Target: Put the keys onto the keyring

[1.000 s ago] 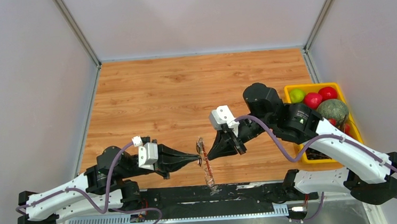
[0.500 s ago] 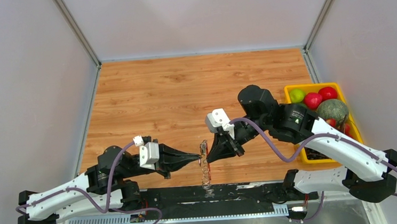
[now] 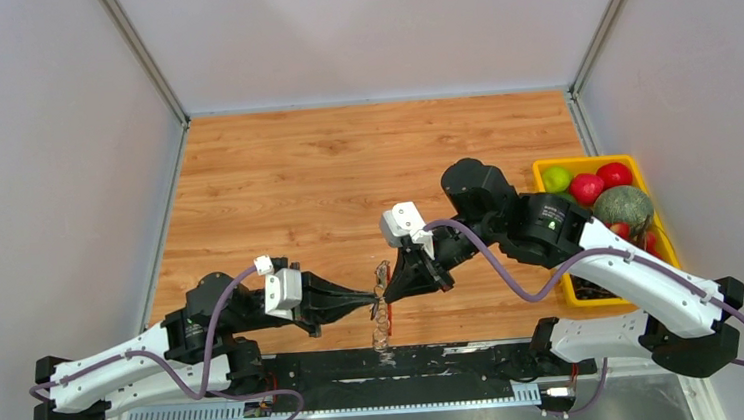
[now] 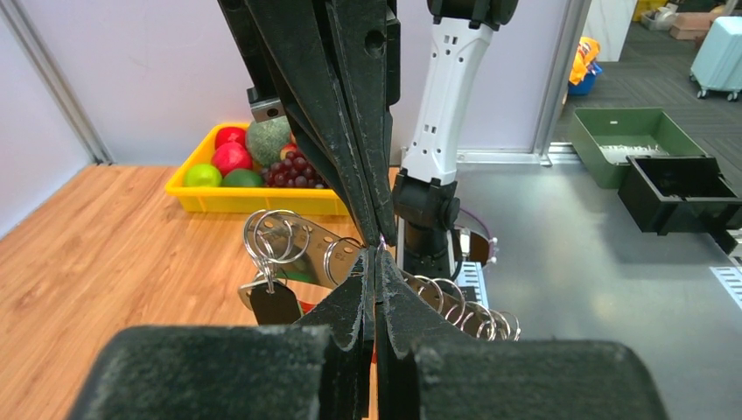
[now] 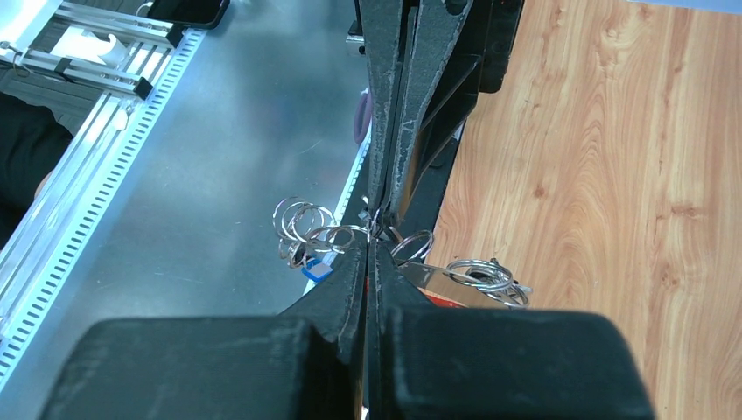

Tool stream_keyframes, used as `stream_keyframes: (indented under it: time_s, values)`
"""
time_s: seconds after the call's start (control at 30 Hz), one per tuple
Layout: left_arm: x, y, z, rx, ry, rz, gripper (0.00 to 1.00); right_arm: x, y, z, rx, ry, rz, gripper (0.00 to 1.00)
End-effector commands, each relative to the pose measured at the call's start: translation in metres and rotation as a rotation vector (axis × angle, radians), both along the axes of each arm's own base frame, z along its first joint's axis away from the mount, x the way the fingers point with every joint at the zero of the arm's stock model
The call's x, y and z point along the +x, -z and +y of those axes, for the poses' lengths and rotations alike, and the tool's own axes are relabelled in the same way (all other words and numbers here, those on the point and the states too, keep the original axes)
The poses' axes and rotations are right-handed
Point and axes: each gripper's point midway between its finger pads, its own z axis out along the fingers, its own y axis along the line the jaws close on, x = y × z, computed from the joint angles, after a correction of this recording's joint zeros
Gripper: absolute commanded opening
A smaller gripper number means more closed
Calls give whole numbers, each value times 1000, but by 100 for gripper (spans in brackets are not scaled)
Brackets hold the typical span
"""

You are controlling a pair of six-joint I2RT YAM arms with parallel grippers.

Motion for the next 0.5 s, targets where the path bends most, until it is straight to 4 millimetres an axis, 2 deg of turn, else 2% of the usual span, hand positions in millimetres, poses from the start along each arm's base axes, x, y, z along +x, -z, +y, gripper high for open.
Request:
stream_keyframes:
  time_s: [0.0, 0.47]
  values:
    - [-7, -16, 1, -46, 34, -38, 0, 2, -34, 5, 109, 8, -63, 0]
    - [-9, -16, 5, -55, 40, -40, 0, 10, -46, 4, 144, 80, -83, 0]
